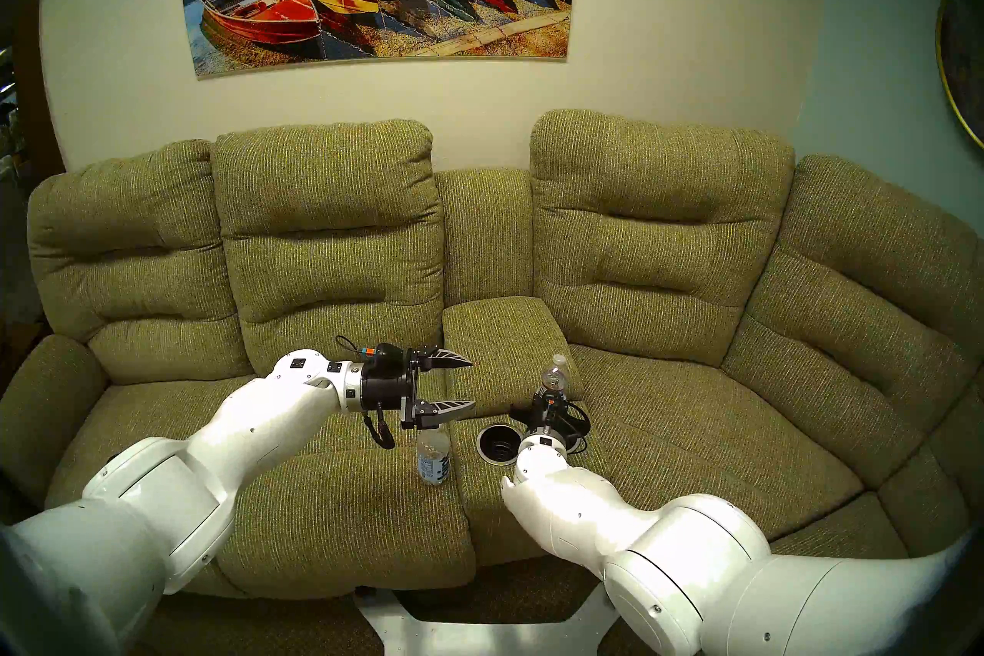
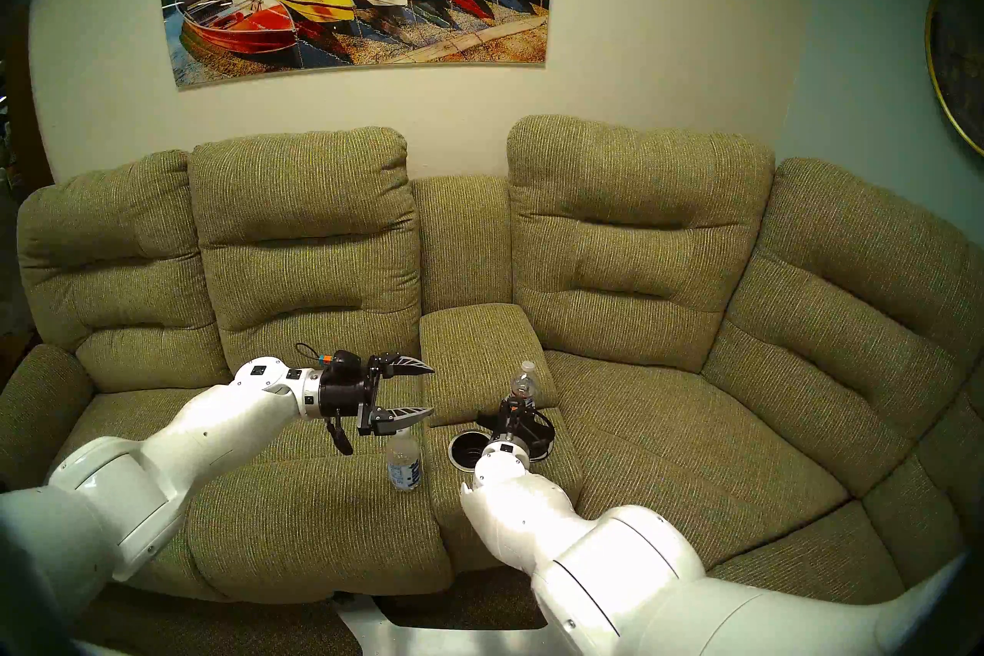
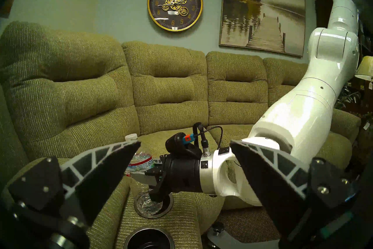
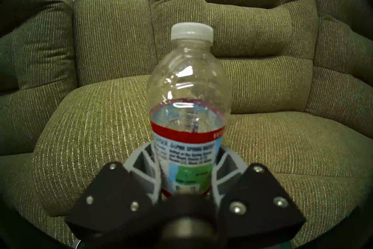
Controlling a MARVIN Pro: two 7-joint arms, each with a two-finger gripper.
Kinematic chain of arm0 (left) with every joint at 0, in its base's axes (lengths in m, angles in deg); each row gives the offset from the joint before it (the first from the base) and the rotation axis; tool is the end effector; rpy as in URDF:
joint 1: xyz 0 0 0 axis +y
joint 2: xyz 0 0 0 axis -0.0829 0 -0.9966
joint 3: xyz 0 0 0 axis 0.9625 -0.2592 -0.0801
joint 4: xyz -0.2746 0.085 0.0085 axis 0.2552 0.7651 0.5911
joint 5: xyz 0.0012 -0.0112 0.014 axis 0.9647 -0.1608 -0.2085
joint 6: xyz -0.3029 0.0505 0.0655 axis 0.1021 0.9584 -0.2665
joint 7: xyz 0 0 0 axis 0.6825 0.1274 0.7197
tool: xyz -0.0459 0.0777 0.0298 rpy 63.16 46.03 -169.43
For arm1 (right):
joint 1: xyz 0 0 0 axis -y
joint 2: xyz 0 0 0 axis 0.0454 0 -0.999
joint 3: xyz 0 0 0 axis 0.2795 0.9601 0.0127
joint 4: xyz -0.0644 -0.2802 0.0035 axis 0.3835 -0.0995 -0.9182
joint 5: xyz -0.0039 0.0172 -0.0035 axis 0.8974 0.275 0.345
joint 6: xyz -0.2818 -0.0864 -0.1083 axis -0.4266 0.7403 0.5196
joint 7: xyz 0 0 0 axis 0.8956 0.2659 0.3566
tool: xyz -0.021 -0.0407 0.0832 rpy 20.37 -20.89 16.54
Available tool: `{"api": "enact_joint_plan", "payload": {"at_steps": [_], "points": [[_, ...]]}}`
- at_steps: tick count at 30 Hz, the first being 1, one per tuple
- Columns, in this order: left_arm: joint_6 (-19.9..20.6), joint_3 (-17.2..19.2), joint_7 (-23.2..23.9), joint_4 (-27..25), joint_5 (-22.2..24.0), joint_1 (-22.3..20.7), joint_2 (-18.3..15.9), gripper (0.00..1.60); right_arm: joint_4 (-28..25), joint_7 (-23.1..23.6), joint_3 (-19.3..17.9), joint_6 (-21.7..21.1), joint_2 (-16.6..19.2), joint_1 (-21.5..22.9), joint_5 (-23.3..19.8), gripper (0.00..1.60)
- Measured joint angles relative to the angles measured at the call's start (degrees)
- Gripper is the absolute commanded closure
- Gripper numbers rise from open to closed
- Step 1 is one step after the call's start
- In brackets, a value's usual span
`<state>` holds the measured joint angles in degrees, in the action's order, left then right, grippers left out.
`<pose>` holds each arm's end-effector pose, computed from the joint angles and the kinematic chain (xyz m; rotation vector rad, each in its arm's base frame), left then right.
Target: Put bottles into cup holders
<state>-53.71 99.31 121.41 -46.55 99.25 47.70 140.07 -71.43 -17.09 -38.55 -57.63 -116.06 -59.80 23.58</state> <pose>0.4591 0.0161 -0.3539 1.3155 -1.1514 1.2581 0.4555 0.1152 -0.4798 2.3444 -0.2598 1.8340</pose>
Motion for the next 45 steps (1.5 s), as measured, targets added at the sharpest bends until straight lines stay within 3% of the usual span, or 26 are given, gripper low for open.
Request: {"api": "enact_joint_plan", "payload": {"at_steps": [22, 30, 33, 38, 45], "points": [[-0.7, 0.0, -0.8, -6.3, 0.3, 4.4, -0.6, 0.00, 1.1, 0.1, 0.4, 1.8, 2.6, 0.5, 2.3, 1.60], [-0.9, 0.2, -1.1, -8.3, 0.3, 5.1, -1.5, 0.00, 1.4, -0.3, 0.4, 2.0, 3.2, 0.7, 2.8, 1.16], [-1.0, 0.3, -1.2, -9.2, 0.4, 5.1, -1.8, 0.00, 1.5, -0.5, 0.4, 2.1, 3.2, 0.7, 3.0, 1.18], [-1.0, 0.4, -1.3, -10.4, 0.4, 5.1, -2.3, 0.00, 1.7, -0.8, 0.4, 2.2, 3.1, 0.6, 3.2, 0.99], [-1.1, 0.5, -1.3, -12.0, 0.5, 5.3, -3.0, 0.00, 2.0, -1.3, 0.4, 2.4, 2.9, 0.4, 3.3, 0.99]]}}
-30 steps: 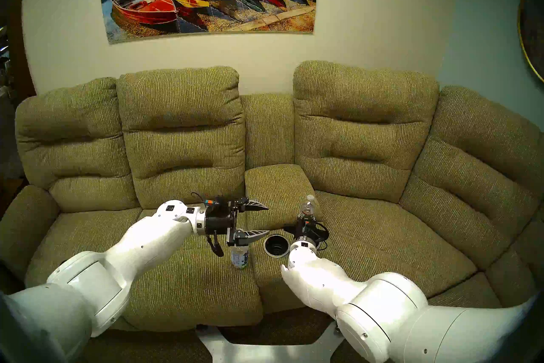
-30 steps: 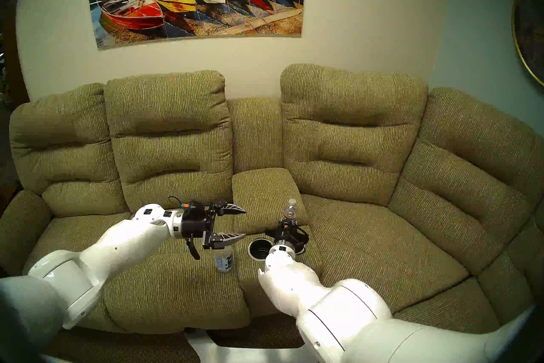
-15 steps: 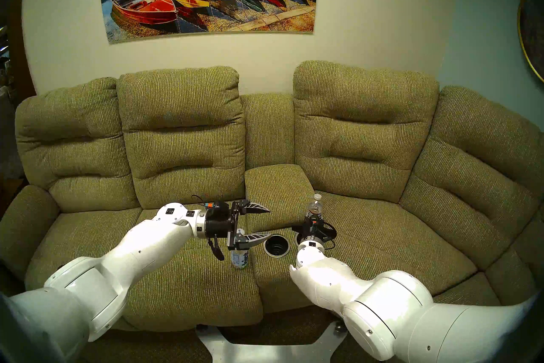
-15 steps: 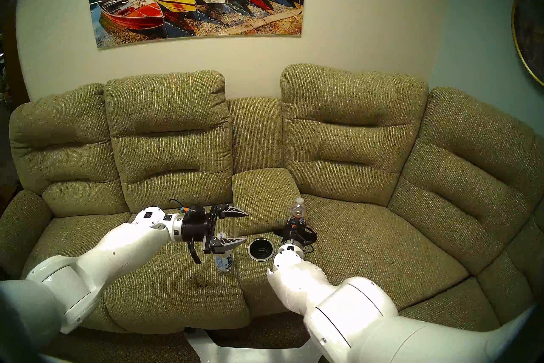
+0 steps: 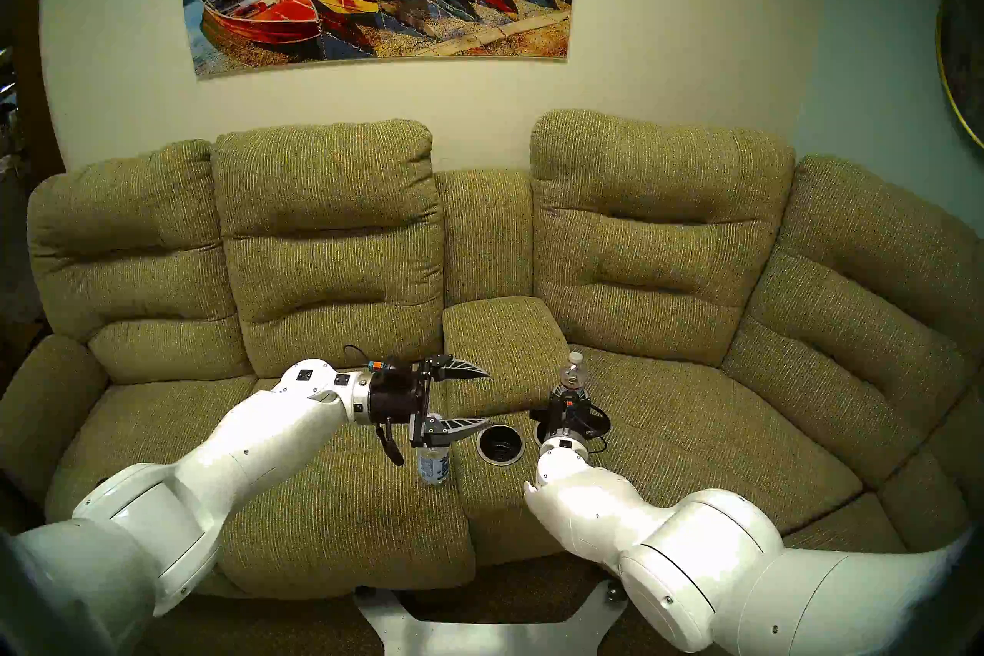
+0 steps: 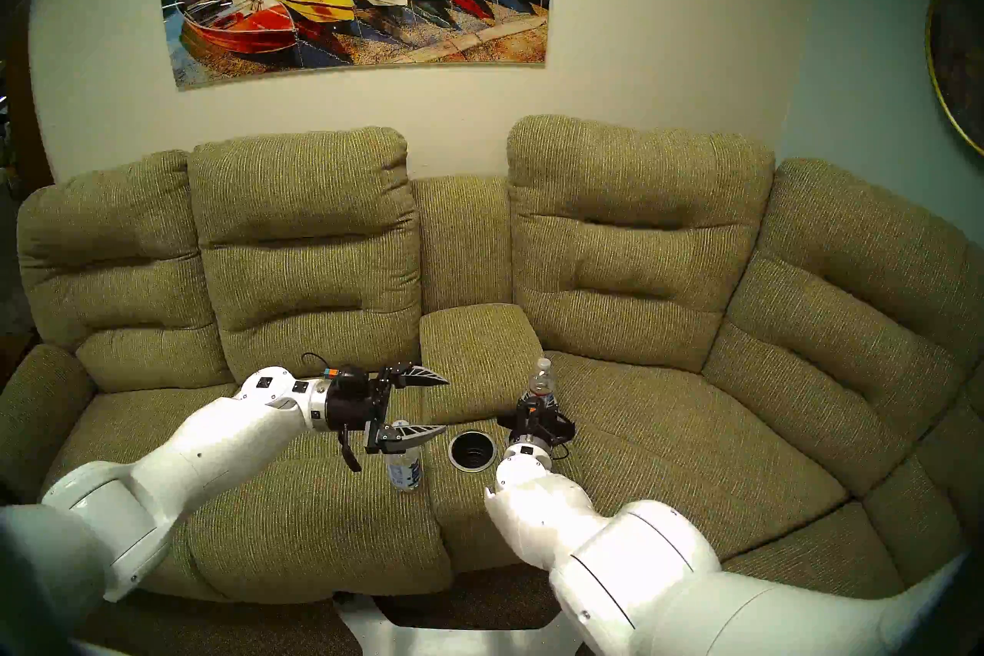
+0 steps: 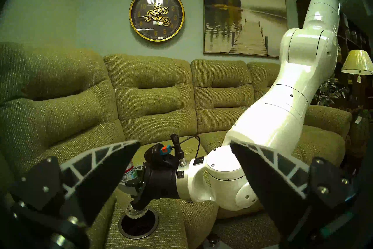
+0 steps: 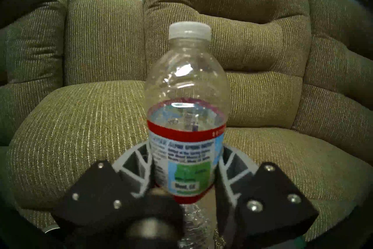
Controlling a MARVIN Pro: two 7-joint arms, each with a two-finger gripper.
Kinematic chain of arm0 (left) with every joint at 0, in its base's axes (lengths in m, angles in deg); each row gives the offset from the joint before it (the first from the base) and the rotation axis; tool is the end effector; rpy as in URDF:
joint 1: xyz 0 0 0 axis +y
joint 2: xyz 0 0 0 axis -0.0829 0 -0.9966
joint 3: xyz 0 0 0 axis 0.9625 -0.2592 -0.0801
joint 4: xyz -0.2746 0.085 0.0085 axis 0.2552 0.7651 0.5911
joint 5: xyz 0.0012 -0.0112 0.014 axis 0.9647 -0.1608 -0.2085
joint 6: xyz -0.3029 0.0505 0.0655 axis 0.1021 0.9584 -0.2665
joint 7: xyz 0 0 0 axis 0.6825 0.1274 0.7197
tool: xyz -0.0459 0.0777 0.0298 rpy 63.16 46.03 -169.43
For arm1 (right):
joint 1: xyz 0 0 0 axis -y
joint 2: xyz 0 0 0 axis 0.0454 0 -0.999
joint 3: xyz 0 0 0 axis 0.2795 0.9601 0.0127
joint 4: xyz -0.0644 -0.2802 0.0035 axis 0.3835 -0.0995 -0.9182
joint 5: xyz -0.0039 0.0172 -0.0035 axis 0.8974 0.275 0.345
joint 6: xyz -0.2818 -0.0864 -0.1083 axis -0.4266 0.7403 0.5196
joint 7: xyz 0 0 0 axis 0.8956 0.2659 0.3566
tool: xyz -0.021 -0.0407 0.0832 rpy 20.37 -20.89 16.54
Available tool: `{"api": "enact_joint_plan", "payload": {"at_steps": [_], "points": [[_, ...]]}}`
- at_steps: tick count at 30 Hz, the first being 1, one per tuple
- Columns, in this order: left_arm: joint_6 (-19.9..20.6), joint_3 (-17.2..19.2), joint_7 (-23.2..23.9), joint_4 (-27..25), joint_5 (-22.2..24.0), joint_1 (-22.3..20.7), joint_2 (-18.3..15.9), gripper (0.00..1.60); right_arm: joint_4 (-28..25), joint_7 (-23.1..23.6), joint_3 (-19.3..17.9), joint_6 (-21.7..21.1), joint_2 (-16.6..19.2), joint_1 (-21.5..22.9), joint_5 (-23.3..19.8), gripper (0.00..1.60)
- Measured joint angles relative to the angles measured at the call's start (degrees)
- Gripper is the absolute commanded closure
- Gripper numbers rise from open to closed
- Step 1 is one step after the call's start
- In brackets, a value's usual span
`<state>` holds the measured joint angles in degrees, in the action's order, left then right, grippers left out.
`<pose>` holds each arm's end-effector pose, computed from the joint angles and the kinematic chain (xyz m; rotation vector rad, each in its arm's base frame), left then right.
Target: Put bottles into cup holders
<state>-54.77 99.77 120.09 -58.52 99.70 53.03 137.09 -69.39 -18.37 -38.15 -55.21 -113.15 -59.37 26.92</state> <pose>0.4344 -0.0046 -0.3448 1.1928 -1.1979 1.2743 0.4559 0.0774 -0.4843 2.2464 -0.1846 1.8387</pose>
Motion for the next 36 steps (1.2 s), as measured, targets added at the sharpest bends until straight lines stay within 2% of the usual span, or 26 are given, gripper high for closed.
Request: {"api": "enact_joint_plan", "payload": {"at_steps": [1, 5, 14, 28, 30, 31, 32, 34, 36], "points": [[0.0, 0.0, 0.0, -0.4, 0.0, 0.1, -0.2, 0.00, 0.1, -0.1, 0.0, 0.1, 0.0, 0.0, 0.0, 0.94], [0.0, 0.0, 0.0, -1.1, 0.0, 0.2, -0.5, 0.00, 0.2, -0.3, 0.0, 0.1, -0.2, -0.1, 0.1, 0.94], [0.3, 0.0, 0.2, -2.9, 0.1, 0.9, -1.5, 0.00, 0.5, -0.9, 0.0, 0.4, -0.8, -0.4, 0.3, 0.99], [1.6, 0.2, 0.8, -5.9, 0.3, 2.2, -3.1, 0.00, 0.9, -1.7, -0.1, 0.7, -1.7, -0.9, 0.5, 0.88], [1.8, 0.3, 0.9, -6.2, 0.3, 2.4, -3.3, 0.00, 1.0, -1.7, -0.1, 0.7, -1.8, -0.9, 0.5, 0.82], [1.9, 0.3, 0.9, -6.5, 0.3, 2.5, -3.4, 0.00, 1.0, -1.8, -0.1, 0.8, -1.8, -1.0, 0.5, 0.61], [2.0, 0.3, 0.9, -6.7, 0.4, 2.6, -3.5, 0.00, 1.0, -1.8, -0.1, 0.8, -1.9, -1.0, 0.5, 0.55], [2.2, 0.3, 1.0, -7.1, 0.4, 2.8, -3.7, 0.00, 1.0, -1.8, -0.1, 0.8, -2.0, -1.0, 0.5, 0.55], [2.3, 0.4, 1.0, -7.5, 0.4, 2.9, -3.9, 0.00, 1.1, -1.9, -0.2, 0.9, -2.1, -1.1, 0.5, 0.45]]}}
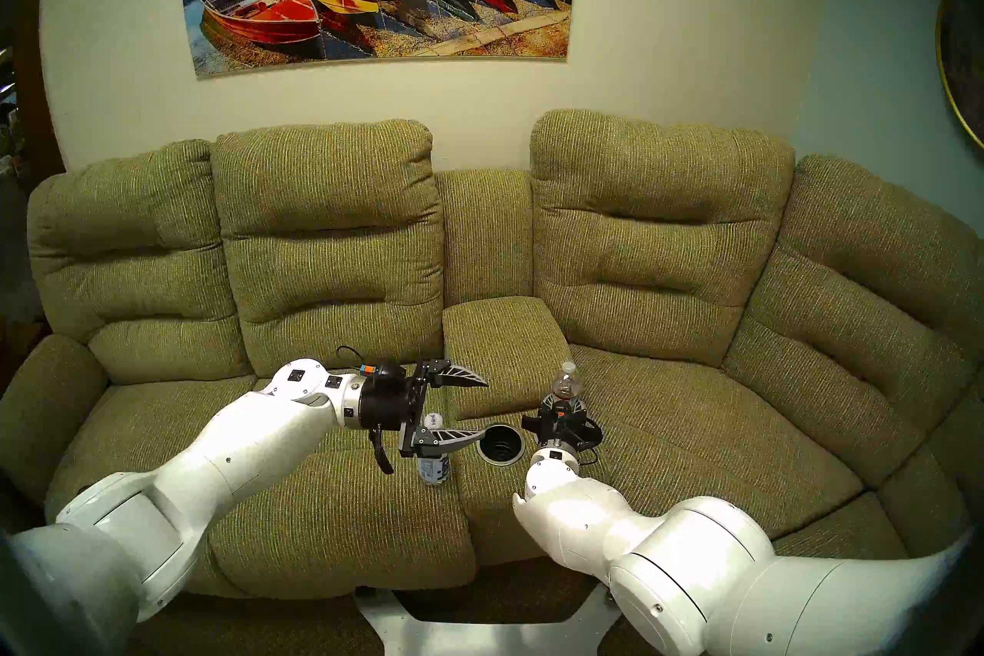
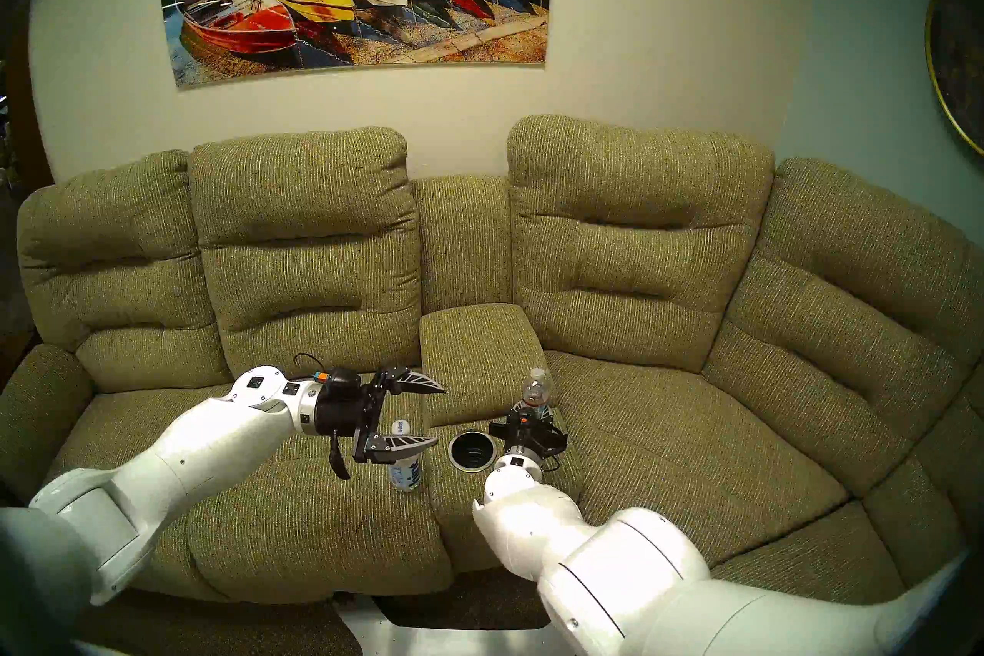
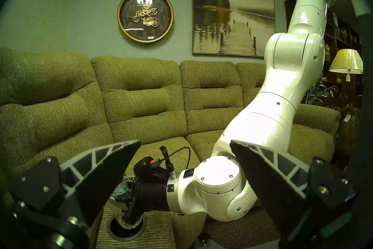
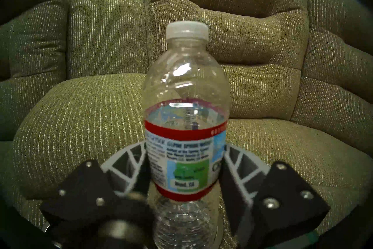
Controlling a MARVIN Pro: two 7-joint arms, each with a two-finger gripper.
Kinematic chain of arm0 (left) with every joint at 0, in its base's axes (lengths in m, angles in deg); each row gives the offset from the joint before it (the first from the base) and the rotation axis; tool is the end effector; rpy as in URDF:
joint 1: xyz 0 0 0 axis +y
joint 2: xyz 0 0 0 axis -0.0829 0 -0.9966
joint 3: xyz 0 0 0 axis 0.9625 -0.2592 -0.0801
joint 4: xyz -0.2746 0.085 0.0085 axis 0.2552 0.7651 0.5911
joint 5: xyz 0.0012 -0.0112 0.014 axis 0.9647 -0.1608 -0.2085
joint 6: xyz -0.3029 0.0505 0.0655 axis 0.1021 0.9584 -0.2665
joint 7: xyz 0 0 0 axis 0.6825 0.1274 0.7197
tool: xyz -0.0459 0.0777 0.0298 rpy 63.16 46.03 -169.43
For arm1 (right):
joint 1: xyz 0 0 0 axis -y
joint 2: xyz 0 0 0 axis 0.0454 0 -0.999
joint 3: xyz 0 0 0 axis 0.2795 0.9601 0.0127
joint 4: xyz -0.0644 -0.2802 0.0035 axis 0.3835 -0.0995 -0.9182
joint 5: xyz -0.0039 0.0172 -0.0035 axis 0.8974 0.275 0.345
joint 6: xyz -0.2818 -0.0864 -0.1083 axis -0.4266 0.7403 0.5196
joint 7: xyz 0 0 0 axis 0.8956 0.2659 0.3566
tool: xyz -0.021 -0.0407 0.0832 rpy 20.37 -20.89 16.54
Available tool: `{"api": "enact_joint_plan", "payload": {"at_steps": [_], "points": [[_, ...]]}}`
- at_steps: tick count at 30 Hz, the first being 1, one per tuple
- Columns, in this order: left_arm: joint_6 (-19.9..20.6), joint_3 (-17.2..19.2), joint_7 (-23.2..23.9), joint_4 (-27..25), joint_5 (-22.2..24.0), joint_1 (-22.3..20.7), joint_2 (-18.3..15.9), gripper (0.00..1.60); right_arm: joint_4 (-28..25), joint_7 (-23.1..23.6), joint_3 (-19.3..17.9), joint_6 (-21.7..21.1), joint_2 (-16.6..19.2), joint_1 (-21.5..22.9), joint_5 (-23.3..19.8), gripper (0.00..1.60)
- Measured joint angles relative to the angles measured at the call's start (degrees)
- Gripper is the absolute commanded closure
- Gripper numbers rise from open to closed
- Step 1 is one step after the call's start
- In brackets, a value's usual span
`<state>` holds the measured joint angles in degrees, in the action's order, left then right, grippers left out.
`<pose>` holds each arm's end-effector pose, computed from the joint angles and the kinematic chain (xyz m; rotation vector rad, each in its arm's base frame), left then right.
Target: Put bottles into cup holders
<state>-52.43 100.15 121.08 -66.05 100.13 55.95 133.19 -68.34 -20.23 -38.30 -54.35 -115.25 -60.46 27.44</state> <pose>0.4160 0.0000 -0.3345 1.1525 -1.2262 1.2223 0.4406 0.0954 -0.4931 2.2658 -0.2081 1.8176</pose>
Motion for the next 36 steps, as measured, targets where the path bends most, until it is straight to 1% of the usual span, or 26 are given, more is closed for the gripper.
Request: {"api": "enact_joint_plan", "payload": {"at_steps": [1, 3, 5, 6, 7, 11, 13, 19, 24, 27, 32, 33, 36], "points": [[0.1, 0.0, 0.0, -0.2, 0.0, 0.1, -0.1, 0.00, 0.0, 0.0, 0.0, 0.0, -0.1, 0.0, 0.0, 0.24], [0.3, 0.1, 0.0, -0.6, 0.0, 0.3, -0.3, 0.00, 0.0, 0.0, 0.0, 0.1, -0.1, 0.0, 0.0, 0.00], [0.5, 0.1, 0.0, -1.0, 0.1, 0.4, -0.6, 0.00, 0.0, 0.0, -0.1, 0.1, -0.2, -0.1, -0.1, 0.00], [0.6, 0.2, 0.0, -1.2, 0.1, 0.5, -0.7, 0.00, 0.0, 0.0, -0.1, 0.1, -0.2, -0.1, -0.1, 0.05], [0.7, 0.2, 0.0, -1.4, 0.1, 0.6, -0.8, 0.00, 0.0, 0.0, -0.1, 0.2, -0.3, -0.1, -0.1, 0.06], [1.1, 0.4, -0.3, -2.1, 0.2, 1.0, -1.3, 0.00, 0.1, 0.1, -0.2, 0.3, -0.4, -0.1, -0.2, 0.04], [1.2, 0.4, -0.4, -2.4, 0.2, 1.1, -1.5, 0.00, 0.1, 0.1, -0.2, 0.3, -0.5, -0.1, -0.3, 0.00], [1.8, 0.7, -1.1, -3.7, 0.4, 1.6, -2.3, 0.00, 0.1, 0.3, -0.3, 0.6, -0.7, -0.1, -0.5, 0.00], [2.4, 1.4, -1.7, -6.1, 0.9, 2.5, -3.4, 0.00, -0.1, 0.5, -0.1, 1.8, -0.7, 0.0, -0.3, 0.00], [3.0, 1.8, -2.1, -8.3, 1.4, 3.3, -4.4, 0.00, -0.5, 0.4, 0.2, 3.6, -0.7, -0.1, 0.3, 0.00], [4.4, 2.3, -3.0, -12.6, 2.6, 5.7, -6.6, 0.00, -1.9, -1.0, 1.1, 8.7, -0.7, -0.7, 1.7, 0.00], [4.5, 2.4, -3.0, -12.8, 2.6, 5.8, -6.8, 0.00, -2.0, -1.1, 1.2, 9.0, -0.7, -0.7, 1.8, 0.00], [5.2, 2.5, -3.6, -14.8, 3.1, 7.4, -8.0, 0.00, -2.8, -2.1, 1.7, 11.9, -0.4, -1.3, 2.7, 0.00]]}}
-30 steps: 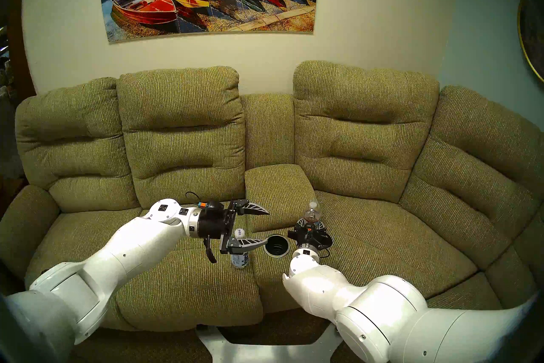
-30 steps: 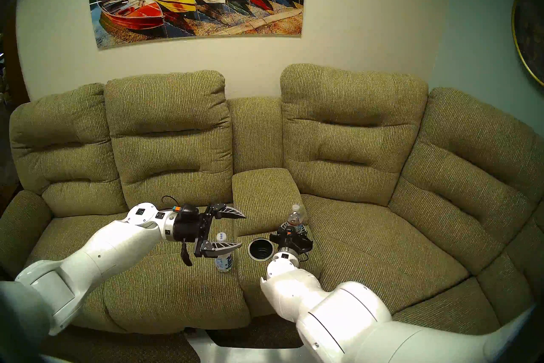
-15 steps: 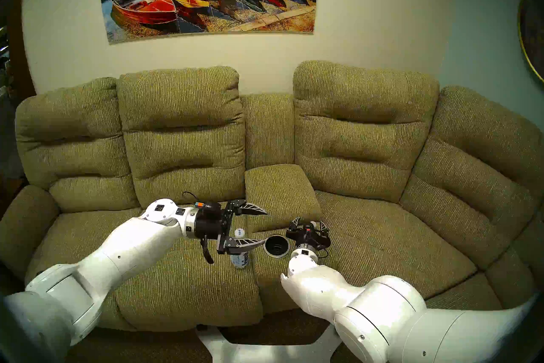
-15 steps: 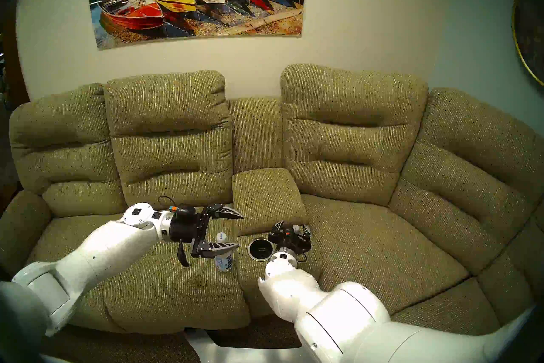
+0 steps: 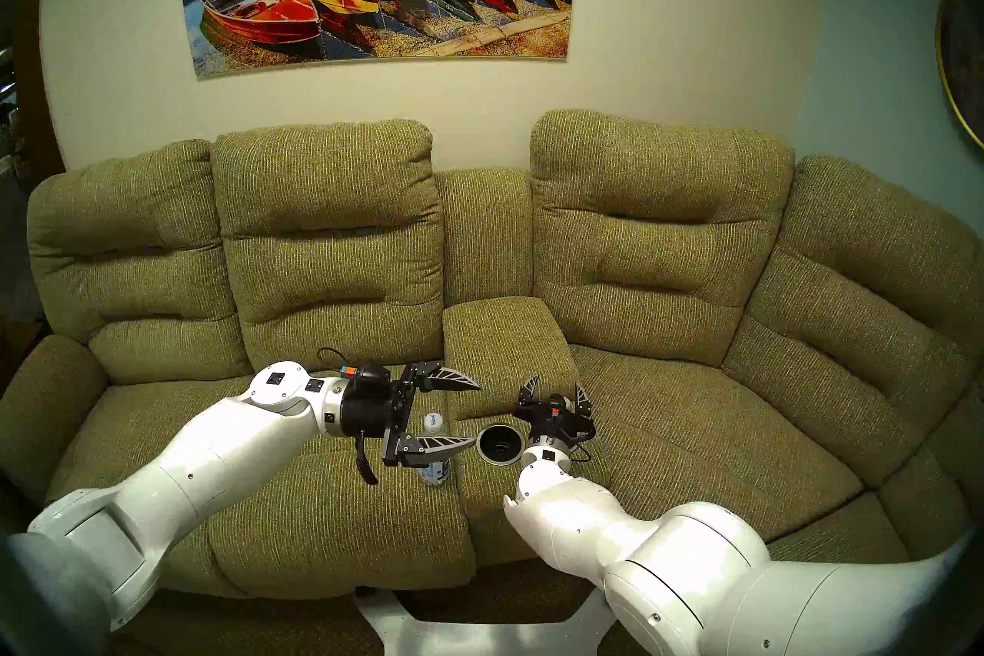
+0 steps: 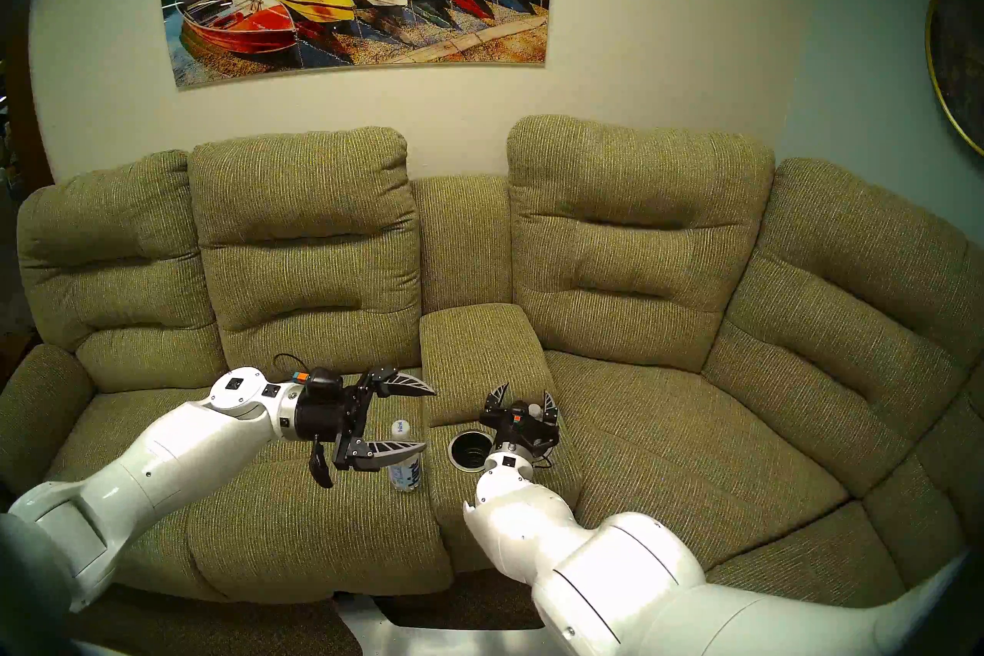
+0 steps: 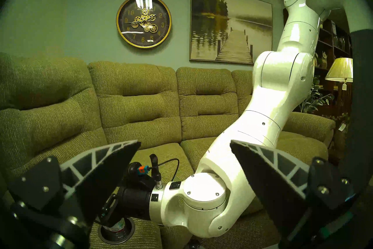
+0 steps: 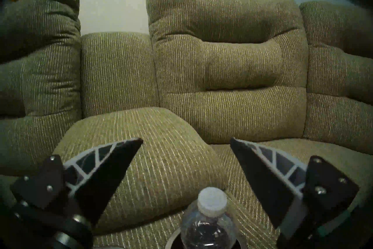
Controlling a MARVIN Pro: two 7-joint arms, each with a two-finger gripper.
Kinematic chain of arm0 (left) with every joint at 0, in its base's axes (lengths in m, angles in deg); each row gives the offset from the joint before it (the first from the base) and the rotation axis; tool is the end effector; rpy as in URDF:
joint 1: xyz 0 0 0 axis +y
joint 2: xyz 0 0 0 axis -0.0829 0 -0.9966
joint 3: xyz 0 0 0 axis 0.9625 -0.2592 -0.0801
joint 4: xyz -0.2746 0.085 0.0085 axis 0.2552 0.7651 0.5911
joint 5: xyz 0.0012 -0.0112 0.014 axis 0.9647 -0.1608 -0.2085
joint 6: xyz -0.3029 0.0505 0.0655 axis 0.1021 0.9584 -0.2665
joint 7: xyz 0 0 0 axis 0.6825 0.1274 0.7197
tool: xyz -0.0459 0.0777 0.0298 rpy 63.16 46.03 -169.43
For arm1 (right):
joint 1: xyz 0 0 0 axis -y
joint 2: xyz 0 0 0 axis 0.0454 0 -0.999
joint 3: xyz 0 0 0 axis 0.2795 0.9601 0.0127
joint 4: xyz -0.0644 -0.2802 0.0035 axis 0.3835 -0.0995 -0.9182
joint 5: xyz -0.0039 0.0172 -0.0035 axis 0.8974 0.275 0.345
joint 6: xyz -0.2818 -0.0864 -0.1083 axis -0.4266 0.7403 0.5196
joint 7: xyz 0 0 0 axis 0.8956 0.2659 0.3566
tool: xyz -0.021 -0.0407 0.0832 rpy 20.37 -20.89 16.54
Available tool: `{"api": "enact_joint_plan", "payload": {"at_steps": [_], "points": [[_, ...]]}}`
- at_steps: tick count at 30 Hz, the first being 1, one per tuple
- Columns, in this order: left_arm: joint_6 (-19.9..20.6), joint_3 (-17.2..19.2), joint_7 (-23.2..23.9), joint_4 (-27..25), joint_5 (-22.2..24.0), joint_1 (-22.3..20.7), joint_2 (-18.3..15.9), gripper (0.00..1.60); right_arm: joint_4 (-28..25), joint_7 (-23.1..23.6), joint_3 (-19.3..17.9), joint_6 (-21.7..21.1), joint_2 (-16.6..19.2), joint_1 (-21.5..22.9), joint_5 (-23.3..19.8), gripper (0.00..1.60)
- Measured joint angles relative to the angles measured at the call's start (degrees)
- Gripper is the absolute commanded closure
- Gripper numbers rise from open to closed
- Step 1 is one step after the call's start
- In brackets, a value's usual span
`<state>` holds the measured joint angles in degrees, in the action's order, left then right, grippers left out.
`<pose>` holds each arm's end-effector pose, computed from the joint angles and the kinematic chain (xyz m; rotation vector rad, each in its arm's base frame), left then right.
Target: Put bottles into cup holders
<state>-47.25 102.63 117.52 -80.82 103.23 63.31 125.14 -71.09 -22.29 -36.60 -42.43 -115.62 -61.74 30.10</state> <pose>0.3810 0.0113 -0.3115 1.1550 -1.1774 1.1935 0.4407 0.1112 -0.4714 2.0998 -0.2681 2.1107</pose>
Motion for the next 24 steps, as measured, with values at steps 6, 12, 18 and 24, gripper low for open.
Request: {"api": "enact_joint_plan", "payload": {"at_steps": [6, 12, 18, 24], "points": [[1.0, 0.2, -0.9, -3.0, 0.5, 2.5, -2.2, 0.00, -0.8, -1.3, 1.2, 4.7, 1.7, -1.3, 2.0, 0.00], [1.6, 0.5, -1.8, -5.0, 0.8, 4.3, -4.3, 0.00, -0.9, -2.2, 2.1, 6.9, 4.3, -3.1, 3.6, 0.00], [2.2, 0.7, -2.7, -6.2, 0.9, 5.9, -6.1, 0.00, -0.9, -2.7, 2.9, 7.5, 6.3, -5.3, 5.0, 0.00], [2.6, 0.7, -3.7, -6.7, 0.9, 7.4, -7.4, 0.00, -1.3, -3.1, 3.7, 7.7, 7.7, -7.1, 6.2, 0.00]]}}
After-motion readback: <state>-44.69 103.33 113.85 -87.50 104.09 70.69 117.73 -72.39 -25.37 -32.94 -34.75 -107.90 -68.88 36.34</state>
